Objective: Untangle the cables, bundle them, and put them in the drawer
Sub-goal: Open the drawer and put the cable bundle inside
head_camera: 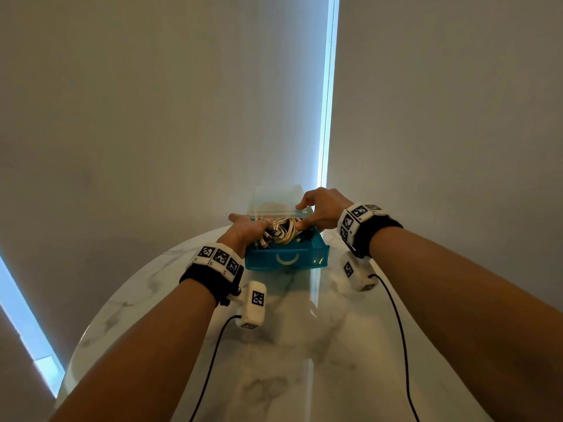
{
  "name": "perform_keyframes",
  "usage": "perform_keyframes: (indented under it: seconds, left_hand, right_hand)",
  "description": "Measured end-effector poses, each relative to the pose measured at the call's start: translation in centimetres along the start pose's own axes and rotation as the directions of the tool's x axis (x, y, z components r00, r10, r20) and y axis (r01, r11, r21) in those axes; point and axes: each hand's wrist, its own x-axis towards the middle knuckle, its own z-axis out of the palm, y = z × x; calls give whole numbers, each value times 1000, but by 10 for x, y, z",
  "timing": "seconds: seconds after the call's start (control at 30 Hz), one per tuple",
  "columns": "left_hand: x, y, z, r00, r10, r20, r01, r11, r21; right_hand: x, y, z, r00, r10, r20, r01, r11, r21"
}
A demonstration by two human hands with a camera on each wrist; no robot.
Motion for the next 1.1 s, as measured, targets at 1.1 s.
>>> perform_keyframes:
  seconds: [1.1]
  left_hand:
    - [0,24,-24,982,46,183,-123,891,437]
  right_hand:
    - [15,-30,13,991,-36,-132,-18,924,-383]
